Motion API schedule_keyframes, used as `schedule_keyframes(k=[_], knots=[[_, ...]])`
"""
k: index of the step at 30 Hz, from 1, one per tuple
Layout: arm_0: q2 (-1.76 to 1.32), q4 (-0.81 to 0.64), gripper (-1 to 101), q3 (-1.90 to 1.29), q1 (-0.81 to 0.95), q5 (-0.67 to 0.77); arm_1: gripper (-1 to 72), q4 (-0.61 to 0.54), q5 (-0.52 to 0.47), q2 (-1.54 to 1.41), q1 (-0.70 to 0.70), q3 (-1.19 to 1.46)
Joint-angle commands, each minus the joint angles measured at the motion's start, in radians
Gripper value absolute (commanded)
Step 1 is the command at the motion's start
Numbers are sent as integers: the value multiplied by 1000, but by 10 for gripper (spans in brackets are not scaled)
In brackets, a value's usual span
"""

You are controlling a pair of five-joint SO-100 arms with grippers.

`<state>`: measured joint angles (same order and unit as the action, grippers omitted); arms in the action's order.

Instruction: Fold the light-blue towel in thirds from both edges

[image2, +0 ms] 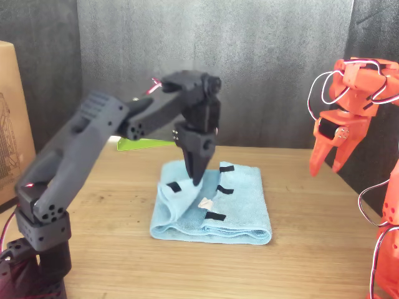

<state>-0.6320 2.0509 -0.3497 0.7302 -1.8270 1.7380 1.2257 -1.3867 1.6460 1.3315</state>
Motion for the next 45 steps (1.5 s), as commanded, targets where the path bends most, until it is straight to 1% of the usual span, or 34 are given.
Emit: schedule_keyframes(k=[1, 5, 8, 15, 16, 17, 19, 20, 21, 23, 24, 26, 28, 31, 34, 37, 40, 42, 44, 45], knots=[[2, 12, 342, 44, -34, -35, 311, -3, 15, -67, 20, 5], [-32, 14, 355, 57, -57, -78, 313, -5, 23, -83, 23, 28], [-118, 15, 351, 69, -17, -91, 314, -8, 26, -112, 20, 58], [-520, 15, 353, -25, 305, -95, 313, -26, 15, -207, -2, 158], [-578, 15, 348, -55, 354, -95, 312, -31, 15, -215, -3, 170], [-635, 15, 305, -95, 405, -86, 311, -37, 18, -222, -3, 186], [-749, 9, 127, -224, 500, -69, 286, -67, 21, -253, 0, 236], [-808, -12, 25, -322, 545, -54, 243, -89, 25, -273, 5, 270], [-882, -60, -2, -459, 586, -46, 181, -115, 31, -293, 11, 305], [-1095, -265, -2, -833, 653, -26, 24, -169, 38, -334, 28, 382], [-1200, -368, -2, -1019, 673, -23, 0, -192, 44, -353, 34, 419], [-1368, -532, -2, -1308, 698, 23, 0, -245, 49, -405, 40, 500], [-1500, -640, -2, -1531, 707, 77, 0, -301, 57, -483, 31, 597], [-1707, -788, -2, -1822, 738, 110, 0, -402, 54, -661, 11, 790], [-1805, -867, -2, -2014, 790, 163, 0, -515, 48, -879, -52, 989], [-1950, -908, -2, -2177, 825, 216, 0, -574, 80, -1095, -104, 1161], [-2250, -897, -3, -2364, 816, 242, 12, -561, 117, -1328, -103, 1301], [-2533, -805, -3, -2445, 839, 244, 32, -512, 160, -1520, -115, 1368], [-2533, -798, -3, -2445, 864, 281, 39, -439, 170, -1729, -138, 1428], [-2546, -792, -3, -2450, 876, 295, 40, -420, 179, -1766, -153, 1440]])
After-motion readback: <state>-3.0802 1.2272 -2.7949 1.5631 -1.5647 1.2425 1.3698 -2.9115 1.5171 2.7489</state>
